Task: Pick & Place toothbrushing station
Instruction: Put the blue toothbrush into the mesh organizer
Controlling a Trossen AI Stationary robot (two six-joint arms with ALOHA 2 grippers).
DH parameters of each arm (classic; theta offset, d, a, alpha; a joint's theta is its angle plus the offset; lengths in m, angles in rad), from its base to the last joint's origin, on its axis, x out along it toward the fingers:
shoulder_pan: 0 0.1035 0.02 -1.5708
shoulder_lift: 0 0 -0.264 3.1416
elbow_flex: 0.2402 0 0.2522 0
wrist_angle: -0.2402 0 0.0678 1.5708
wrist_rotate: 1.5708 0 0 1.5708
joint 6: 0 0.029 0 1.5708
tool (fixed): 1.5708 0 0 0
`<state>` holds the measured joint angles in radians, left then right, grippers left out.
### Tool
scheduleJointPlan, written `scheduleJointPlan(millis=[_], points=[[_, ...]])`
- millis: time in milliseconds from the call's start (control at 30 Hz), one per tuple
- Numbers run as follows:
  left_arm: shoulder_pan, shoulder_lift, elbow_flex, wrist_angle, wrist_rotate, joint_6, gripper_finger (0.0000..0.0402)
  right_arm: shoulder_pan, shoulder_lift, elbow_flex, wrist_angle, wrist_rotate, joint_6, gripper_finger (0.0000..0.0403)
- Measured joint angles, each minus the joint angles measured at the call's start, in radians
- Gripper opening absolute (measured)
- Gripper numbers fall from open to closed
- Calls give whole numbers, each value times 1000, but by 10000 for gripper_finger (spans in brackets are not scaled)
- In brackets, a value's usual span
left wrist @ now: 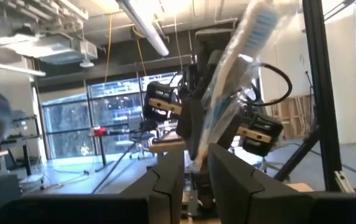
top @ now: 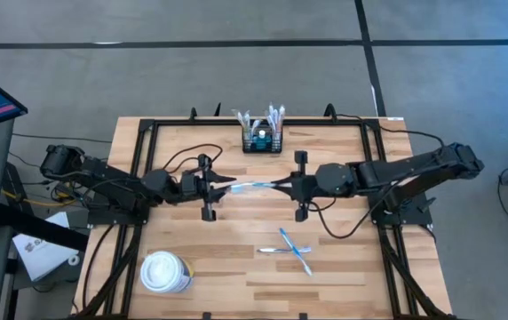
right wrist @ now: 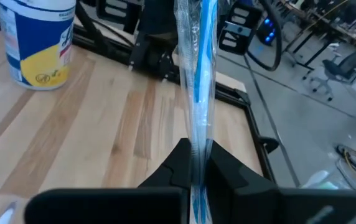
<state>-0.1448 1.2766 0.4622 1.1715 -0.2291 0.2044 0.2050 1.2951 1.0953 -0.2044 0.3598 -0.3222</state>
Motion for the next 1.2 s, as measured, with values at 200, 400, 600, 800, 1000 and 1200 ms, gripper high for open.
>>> scheduleJointPlan(millis=[200,400,600,800,1000,1200], points=[[0,0,0,28,34,16,67,-30,6,-6,40,-63,-3,12],[0,0,0,73,157,61,67,-48,46,-6,76,-97,-8,14],[6,0,0,80,147,61,67,-62,72,-6,117,-132,-26,14],[6,0,0,85,149,99,67,-71,71,-6,149,-153,-27,13],[6,0,0,97,152,126,86,-76,88,-5,176,-158,-27,16],[7,0,3,134,149,132,128,-97,109,-8,185,-204,-28,15]])
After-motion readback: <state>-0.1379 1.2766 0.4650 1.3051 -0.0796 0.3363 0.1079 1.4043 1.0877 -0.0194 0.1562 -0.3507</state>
